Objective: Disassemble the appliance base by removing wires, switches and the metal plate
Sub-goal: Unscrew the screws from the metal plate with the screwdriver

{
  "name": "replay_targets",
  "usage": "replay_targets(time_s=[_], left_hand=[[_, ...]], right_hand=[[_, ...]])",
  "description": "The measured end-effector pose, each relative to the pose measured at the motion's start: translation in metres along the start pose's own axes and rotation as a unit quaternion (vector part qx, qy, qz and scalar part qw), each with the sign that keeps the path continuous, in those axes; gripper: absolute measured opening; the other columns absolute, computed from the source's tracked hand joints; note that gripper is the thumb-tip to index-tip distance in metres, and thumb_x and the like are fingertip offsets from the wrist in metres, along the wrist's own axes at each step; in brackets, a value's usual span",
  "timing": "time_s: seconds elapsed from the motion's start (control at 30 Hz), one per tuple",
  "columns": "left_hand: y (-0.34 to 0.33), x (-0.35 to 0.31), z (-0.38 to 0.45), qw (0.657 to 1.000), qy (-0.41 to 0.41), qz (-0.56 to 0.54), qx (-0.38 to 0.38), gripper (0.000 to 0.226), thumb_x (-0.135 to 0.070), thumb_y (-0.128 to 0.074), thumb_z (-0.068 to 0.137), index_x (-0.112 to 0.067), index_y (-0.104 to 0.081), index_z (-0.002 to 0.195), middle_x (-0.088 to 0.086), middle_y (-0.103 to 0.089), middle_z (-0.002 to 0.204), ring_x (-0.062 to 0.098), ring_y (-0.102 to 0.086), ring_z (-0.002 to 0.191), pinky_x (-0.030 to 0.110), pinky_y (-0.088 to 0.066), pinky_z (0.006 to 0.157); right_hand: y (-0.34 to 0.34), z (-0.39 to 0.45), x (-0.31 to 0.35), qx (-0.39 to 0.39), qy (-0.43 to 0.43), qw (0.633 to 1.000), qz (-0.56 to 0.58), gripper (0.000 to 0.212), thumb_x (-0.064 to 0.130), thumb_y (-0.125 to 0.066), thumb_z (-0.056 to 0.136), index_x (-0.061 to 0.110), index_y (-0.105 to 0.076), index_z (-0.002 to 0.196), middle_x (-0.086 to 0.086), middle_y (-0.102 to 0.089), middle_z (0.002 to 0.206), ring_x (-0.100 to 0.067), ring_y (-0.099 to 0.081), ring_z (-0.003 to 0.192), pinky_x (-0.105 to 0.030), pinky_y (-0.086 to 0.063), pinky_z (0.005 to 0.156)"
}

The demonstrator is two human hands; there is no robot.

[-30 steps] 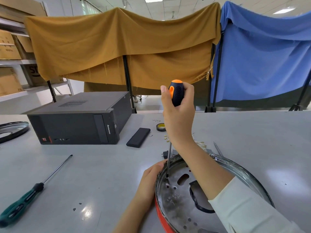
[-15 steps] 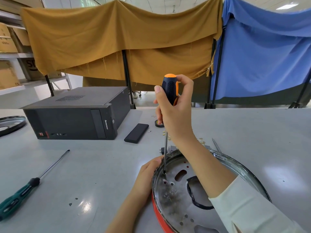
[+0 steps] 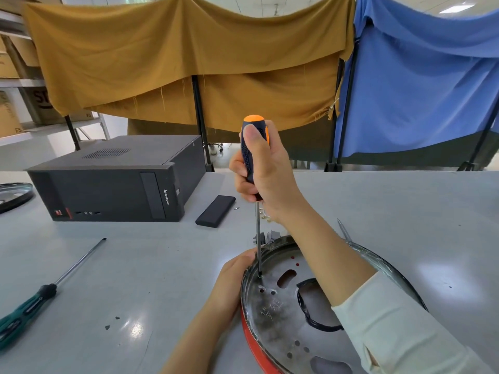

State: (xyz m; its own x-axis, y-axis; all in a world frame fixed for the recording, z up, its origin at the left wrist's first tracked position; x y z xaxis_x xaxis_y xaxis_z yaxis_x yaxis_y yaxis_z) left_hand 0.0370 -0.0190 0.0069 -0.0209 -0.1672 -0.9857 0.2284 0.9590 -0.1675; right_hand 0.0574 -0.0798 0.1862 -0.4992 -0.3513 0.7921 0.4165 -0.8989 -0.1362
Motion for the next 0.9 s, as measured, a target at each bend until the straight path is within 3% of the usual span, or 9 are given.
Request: replay_targets(time_s=[0.2, 0.37, 0.47, 0.53, 0.63, 0.73, 0.83, 0.9], left_hand=[[0.001, -0.002, -0.001, 0.999, -0.003, 0.035, -0.009, 0.037, -0.018, -0.037, 0.095, -0.021, -0.073, 0.105, 0.007, -0.071, 0.109, 0.023, -0.066, 0.104, 0.033, -0.054, 0.087], [0.001, 0.0, 0.002, 0.999, -0.007, 0.038, 0.011, 0.038, -0.017, -0.036, 0.095, -0.02, -0.071, 0.108, 0.008, -0.07, 0.112, 0.024, -0.064, 0.108, 0.04, -0.05, 0.094], [-0.001, 0.001, 0.002, 0.999, -0.004, 0.029, 0.031, 0.037, -0.019, -0.037, 0.096, -0.021, -0.071, 0.108, 0.008, -0.07, 0.112, 0.024, -0.065, 0.107, 0.033, -0.053, 0.087], [-0.002, 0.002, 0.002, 0.999, -0.005, 0.023, 0.042, 0.037, -0.02, -0.036, 0.097, -0.021, -0.071, 0.11, 0.008, -0.069, 0.113, 0.024, -0.065, 0.107, 0.028, -0.054, 0.083], [-0.003, 0.001, 0.002, 0.998, -0.012, 0.042, 0.054, 0.04, -0.018, -0.032, 0.099, -0.02, -0.068, 0.114, 0.007, -0.068, 0.115, 0.023, -0.064, 0.11, 0.034, -0.053, 0.09], [0.002, 0.003, 0.002, 0.998, -0.011, 0.051, 0.03, 0.038, -0.016, -0.033, 0.101, -0.022, -0.067, 0.116, 0.005, -0.069, 0.114, 0.02, -0.064, 0.109, 0.036, -0.049, 0.094], [0.009, 0.009, 0.005, 0.996, -0.015, 0.085, -0.01, 0.043, -0.004, -0.031, 0.098, -0.02, -0.065, 0.118, 0.0, -0.072, 0.107, 0.013, -0.067, 0.101, 0.021, -0.052, 0.08], [0.009, 0.01, 0.007, 0.994, -0.005, 0.101, -0.032, 0.051, 0.006, -0.027, 0.092, -0.017, -0.067, 0.114, -0.001, -0.073, 0.102, 0.014, -0.068, 0.097, 0.019, -0.051, 0.076]], right_hand=[[0.002, -0.001, -0.003, 0.057, -0.04, 0.997, 0.04, 0.027, 0.046, -0.04, 0.091, 0.018, -0.04, 0.091, 0.002, -0.041, 0.056, -0.012, -0.03, 0.036, -0.018, -0.028, 0.038], [0.01, 0.002, 0.011, -0.025, -0.017, 0.995, -0.094, 0.022, 0.031, -0.05, 0.095, 0.01, -0.054, 0.095, 0.005, -0.062, 0.061, -0.013, -0.057, 0.052, -0.033, -0.056, 0.056], [0.009, 0.004, 0.01, -0.06, -0.038, 0.988, -0.136, 0.016, 0.027, -0.053, 0.09, 0.012, -0.051, 0.086, 0.008, -0.053, 0.057, -0.013, -0.049, 0.05, -0.027, -0.046, 0.048], [0.008, 0.001, 0.011, -0.1, -0.003, 0.981, -0.167, 0.018, 0.022, -0.059, 0.085, 0.017, -0.046, 0.074, 0.006, -0.042, 0.057, -0.017, -0.041, 0.052, -0.029, -0.037, 0.049], [0.014, -0.001, 0.01, -0.147, 0.011, 0.982, -0.118, 0.027, 0.008, -0.06, 0.083, 0.019, -0.043, 0.065, 0.007, -0.039, 0.05, -0.013, -0.035, 0.042, -0.023, -0.032, 0.042], [0.01, 0.005, 0.005, -0.089, -0.063, 0.994, -0.032, 0.031, 0.005, -0.055, 0.085, 0.019, -0.039, 0.061, 0.004, -0.037, 0.047, -0.011, -0.028, 0.034, -0.016, -0.025, 0.038], [0.002, 0.007, 0.001, -0.026, -0.097, 0.995, -0.022, 0.03, 0.009, -0.056, 0.086, 0.018, -0.038, 0.063, 0.002, -0.037, 0.048, -0.011, -0.027, 0.034, -0.016, -0.024, 0.038], [-0.001, 0.007, -0.002, -0.024, -0.09, 0.995, -0.033, 0.03, 0.01, -0.057, 0.085, 0.019, -0.039, 0.064, 0.003, -0.036, 0.049, -0.01, -0.026, 0.035, -0.016, -0.023, 0.039]])
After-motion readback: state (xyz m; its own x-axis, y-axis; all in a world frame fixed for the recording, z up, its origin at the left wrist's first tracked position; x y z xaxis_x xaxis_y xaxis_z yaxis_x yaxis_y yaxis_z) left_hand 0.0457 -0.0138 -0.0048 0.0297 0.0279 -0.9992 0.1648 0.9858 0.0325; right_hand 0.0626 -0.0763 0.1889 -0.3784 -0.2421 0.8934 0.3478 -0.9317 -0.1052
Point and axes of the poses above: each hand's wrist, its own z-axis towards the middle knuckle, its own y-axis out of the back of the hand, x = y × z, the point moved 6 cm from there along z, towards the middle knuckle
